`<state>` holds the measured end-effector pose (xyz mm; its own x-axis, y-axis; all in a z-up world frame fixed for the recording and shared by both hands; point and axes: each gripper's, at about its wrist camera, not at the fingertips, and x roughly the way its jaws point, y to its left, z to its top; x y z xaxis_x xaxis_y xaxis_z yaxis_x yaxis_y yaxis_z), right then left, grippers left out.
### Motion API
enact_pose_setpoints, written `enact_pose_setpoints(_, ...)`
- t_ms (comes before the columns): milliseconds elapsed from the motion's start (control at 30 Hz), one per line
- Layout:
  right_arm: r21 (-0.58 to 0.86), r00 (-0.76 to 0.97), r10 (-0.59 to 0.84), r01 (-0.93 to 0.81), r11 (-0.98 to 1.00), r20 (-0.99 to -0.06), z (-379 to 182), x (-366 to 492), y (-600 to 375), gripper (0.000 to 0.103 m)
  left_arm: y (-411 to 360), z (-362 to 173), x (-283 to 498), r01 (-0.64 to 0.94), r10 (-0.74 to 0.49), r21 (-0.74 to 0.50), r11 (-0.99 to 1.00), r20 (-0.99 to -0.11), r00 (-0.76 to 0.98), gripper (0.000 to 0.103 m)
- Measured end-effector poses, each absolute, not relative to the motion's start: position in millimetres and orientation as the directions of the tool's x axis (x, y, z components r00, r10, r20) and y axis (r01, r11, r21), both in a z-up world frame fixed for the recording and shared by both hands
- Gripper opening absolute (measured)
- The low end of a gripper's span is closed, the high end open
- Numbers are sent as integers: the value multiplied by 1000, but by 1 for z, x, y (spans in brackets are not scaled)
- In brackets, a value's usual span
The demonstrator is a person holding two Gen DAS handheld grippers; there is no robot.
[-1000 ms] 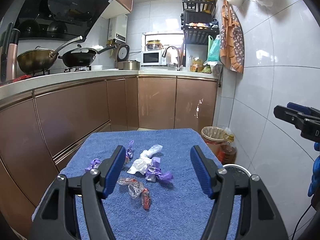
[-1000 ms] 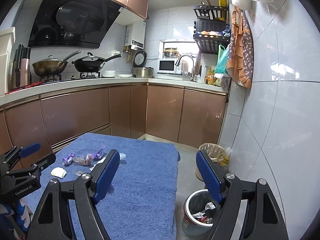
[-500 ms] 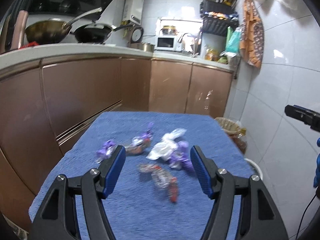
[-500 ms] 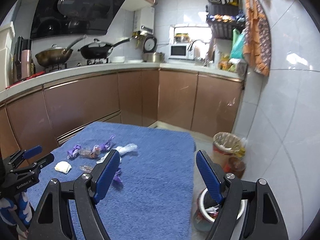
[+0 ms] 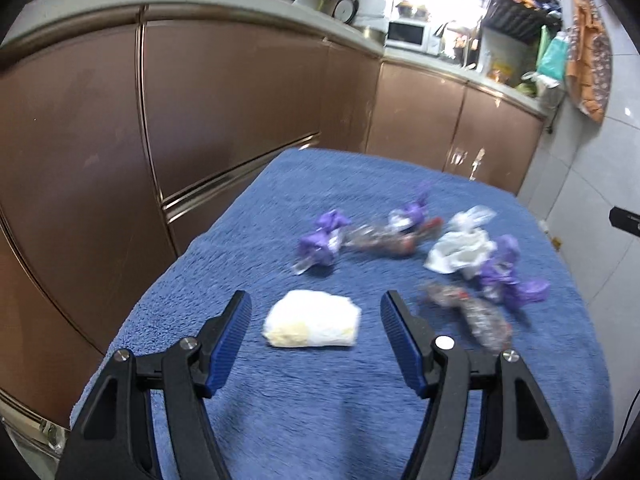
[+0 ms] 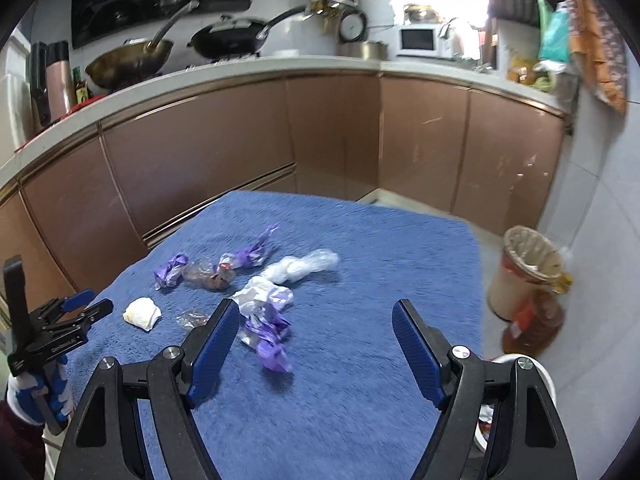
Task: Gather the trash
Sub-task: 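Grasp the white tissue with the left tool while the right tool grasps tissue and purple wrapper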
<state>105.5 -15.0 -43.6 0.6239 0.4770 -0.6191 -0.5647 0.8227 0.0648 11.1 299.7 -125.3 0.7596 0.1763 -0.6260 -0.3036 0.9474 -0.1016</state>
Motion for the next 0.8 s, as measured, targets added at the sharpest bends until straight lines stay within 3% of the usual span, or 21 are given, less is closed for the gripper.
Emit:
enact_pose_setpoints(133,85,561,518,-622,779,-645,-59,128,17,77,310,-142,25,-306,160,-110,946,-660,734,65)
enact_pose_setpoints(400,148,416,585,-714,684,-696,-96,160,83,65,316,-160,51,-276,97,-146,950,-701,706,65)
enact_pose_setpoints(667,114,377,508,-707,698,-774,-143,186,112,59,321,-174,66,-261,50,-167,951,-747,663,64)
enact_pose_setpoints(800,125,355,485,-691,712,-800,-158,194,107,44,313,-177,71,-247,64,-129,960,-762,645,58)
